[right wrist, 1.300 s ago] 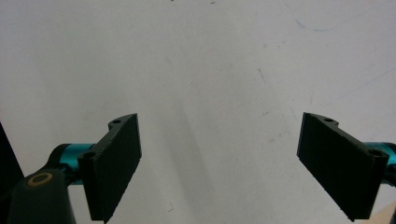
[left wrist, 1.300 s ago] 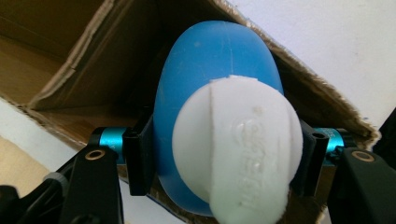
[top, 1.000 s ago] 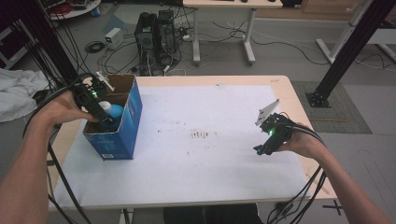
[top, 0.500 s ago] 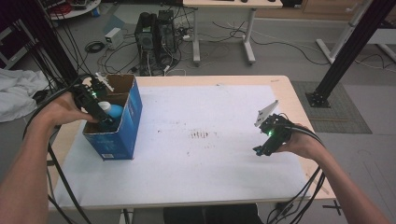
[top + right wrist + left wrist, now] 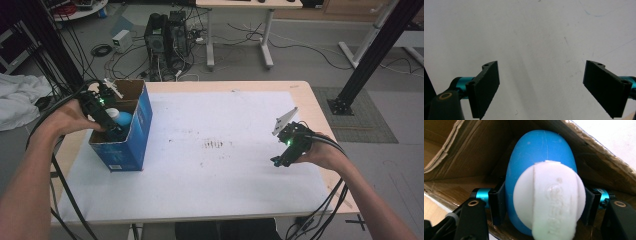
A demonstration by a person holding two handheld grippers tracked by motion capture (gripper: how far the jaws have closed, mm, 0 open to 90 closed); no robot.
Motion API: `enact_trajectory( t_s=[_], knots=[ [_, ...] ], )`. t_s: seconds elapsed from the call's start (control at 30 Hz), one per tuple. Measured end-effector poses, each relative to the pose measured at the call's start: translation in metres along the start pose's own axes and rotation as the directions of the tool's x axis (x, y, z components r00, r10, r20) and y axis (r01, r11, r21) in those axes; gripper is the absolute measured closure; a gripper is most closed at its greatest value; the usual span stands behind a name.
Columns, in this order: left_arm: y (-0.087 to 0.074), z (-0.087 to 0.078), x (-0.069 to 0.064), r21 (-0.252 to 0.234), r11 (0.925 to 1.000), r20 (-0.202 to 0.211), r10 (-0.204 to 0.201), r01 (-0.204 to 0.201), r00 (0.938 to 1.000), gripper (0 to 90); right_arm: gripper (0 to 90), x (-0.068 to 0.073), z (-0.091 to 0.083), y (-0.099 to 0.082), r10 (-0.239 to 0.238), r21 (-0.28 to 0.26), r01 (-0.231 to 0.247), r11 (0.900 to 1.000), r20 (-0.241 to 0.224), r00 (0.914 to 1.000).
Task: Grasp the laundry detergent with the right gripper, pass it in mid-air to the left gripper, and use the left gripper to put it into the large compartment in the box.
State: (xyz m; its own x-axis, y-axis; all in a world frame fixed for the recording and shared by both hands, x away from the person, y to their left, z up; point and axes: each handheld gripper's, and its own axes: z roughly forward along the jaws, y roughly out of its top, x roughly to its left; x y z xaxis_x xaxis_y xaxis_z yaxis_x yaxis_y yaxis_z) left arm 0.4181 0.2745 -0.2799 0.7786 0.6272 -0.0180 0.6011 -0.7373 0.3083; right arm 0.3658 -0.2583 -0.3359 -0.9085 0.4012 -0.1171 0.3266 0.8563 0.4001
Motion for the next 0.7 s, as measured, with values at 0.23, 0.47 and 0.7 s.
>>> enact_trajectory(
  t_s=[0.23, 0.47, 0.7],
  knots=[
    [0.0002, 0.0006, -0.0004, 0.000, 1.0000, 0.011, -0.003, 0.003, 0.9999, 33.5, 12.9, 0.0006, 0.0010, 0.0013, -0.001, -0.001, 0.001, 1.0000, -0.002, 1.0000],
    [0.0005, 0.0008, -0.0003, 0.006, 1.0000, 0.011, 0.000, 0.000, 0.9999, 30.0, 12.9, 0.0005, 0.0012, 0.0006, -0.004, -0.004, 0.004, 1.0000, 0.001, 1.0000],
    [0.0016, 0.0001, -0.0014, 0.006, 1.0000, 0.013, -0.005, 0.005, 0.9999, 27.4, 12.9, 0.0000, 0.0011, -0.0002, -0.010, -0.009, 0.010, 0.9999, 0.001, 0.9999]
  ],
)
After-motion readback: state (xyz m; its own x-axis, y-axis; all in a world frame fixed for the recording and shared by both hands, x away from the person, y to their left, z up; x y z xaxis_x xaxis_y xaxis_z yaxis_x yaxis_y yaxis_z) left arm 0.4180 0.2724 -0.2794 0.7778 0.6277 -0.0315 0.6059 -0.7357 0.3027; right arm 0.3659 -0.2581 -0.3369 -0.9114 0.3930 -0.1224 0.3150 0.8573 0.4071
